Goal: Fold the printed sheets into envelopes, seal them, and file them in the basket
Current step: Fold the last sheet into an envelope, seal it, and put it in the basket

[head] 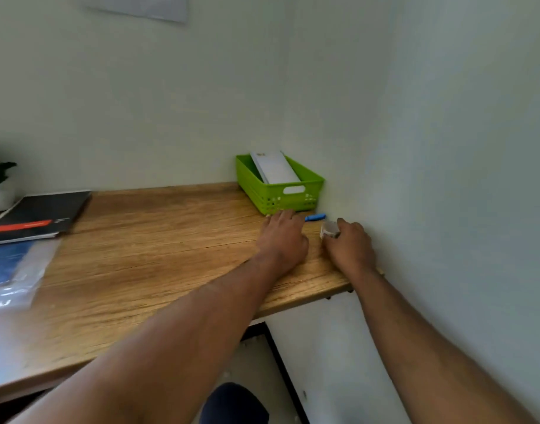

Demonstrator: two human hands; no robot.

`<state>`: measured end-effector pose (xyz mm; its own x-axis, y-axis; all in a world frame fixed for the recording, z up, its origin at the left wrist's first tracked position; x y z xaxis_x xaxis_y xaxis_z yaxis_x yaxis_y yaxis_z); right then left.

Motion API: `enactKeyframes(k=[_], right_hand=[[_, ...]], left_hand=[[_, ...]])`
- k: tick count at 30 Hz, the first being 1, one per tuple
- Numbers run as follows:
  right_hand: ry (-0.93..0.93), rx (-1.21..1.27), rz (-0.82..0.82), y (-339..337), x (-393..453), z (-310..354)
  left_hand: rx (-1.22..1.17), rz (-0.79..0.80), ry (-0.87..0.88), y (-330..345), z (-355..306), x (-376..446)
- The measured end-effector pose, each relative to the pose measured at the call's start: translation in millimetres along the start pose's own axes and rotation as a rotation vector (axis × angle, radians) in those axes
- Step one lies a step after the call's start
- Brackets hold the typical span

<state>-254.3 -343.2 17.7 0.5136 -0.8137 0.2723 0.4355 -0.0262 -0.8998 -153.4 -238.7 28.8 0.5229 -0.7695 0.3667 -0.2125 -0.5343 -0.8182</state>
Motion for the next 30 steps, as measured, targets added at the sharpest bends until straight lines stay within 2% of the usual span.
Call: enactKeyframes(k=[3, 8, 12, 14, 16, 18, 20, 22, 25, 30], right_hand=[[0.0, -0.047, 0.01, 3.2, 3.6, 3.1], [0.0, -0.059, 0.038, 6.5, 4.6, 5.4], [-0.021, -0.081, -0.021, 2.1, -1.3, 8.5], [-0.1, -0.172, -0.138, -5.2, -8.4, 17.1], [-0.262, -0.242, -0.28, -12.6, -18.4, 35.9], [-0.426, -0.223, -0.345, -14.5, -28.5, 57.5], [-0.535, -0.118, -0.292, -9.0, -35.6, 84.6], [-0.619, -0.033, -0.171, 5.6, -42.9, 123.8], [-0.74, -0.034, -0.037, 31.8, -51.7, 189.0], [-0.882, -0.019, 0.084, 66.3, -53.4, 291.6]], left_hand=[[0.083, 0.051, 0.002, 16.3, -2.1, 3.6], [0.045, 0.108, -0.049, 19.9, 7.0, 2.8], [0.034, 0.103, -0.065, 18.2, 7.6, -1.2], [0.02, 0.092, -0.068, 14.4, 6.6, -3.6], [0.015, 0.082, -0.068, 7.0, 6.9, -8.7], [0.075, 0.091, -0.067, -3.7, 13.6, -17.7], [0.176, 0.073, -0.073, -26.8, 33.5, -29.0], [0.246, 0.02, -0.128, -61.2, 70.2, -42.7], [0.306, -0.027, -0.26, -107.8, 128.8, -66.3], [0.295, -0.077, -0.411, -155.4, 201.9, -91.8]])
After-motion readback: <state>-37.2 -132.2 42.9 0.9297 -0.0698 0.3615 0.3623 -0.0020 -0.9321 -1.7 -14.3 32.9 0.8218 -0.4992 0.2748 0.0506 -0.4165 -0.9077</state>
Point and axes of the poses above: each hand's wrist, its own x-axis towards the middle knuckle, its own y-axis out of the palm, z = x × y, the point moved 8 cm from there along x, towards the middle knuckle, and after that the axes turned 11 degrees about -x, right-handed, at the moved point
